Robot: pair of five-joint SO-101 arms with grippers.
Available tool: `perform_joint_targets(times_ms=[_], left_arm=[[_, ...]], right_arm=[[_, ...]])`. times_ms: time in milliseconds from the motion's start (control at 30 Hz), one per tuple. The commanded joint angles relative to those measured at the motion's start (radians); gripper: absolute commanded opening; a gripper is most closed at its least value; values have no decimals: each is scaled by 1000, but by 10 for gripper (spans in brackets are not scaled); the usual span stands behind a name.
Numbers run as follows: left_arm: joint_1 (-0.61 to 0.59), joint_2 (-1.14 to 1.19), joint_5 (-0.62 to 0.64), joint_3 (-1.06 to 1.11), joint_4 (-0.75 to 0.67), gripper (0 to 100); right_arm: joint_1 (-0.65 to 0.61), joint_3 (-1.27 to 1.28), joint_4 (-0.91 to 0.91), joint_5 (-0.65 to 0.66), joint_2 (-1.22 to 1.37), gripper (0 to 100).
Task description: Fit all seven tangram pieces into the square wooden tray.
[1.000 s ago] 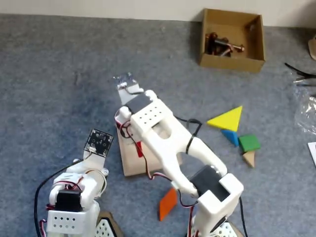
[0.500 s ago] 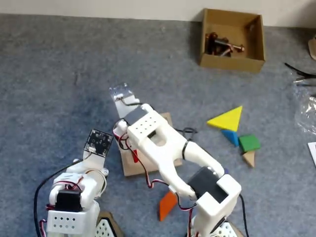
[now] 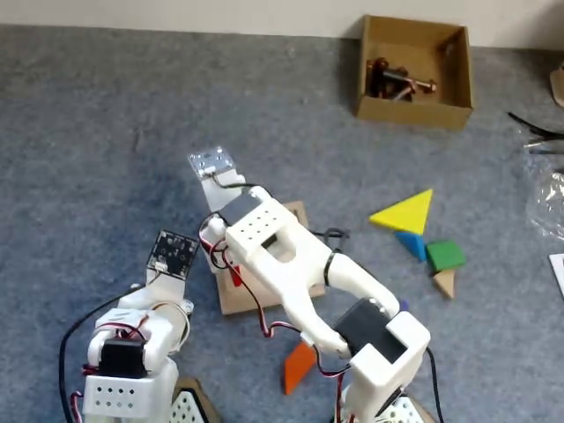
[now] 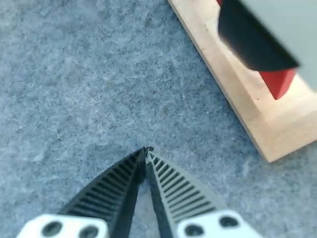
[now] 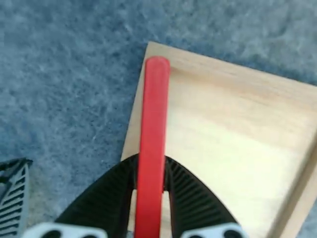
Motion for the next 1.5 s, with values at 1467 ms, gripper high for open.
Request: perform_joint_targets(times_ms=[1467], left_arm=[[-15,-5,-2,19,5,6]], right_arm=[[48,25,-18,-3,-8,10]])
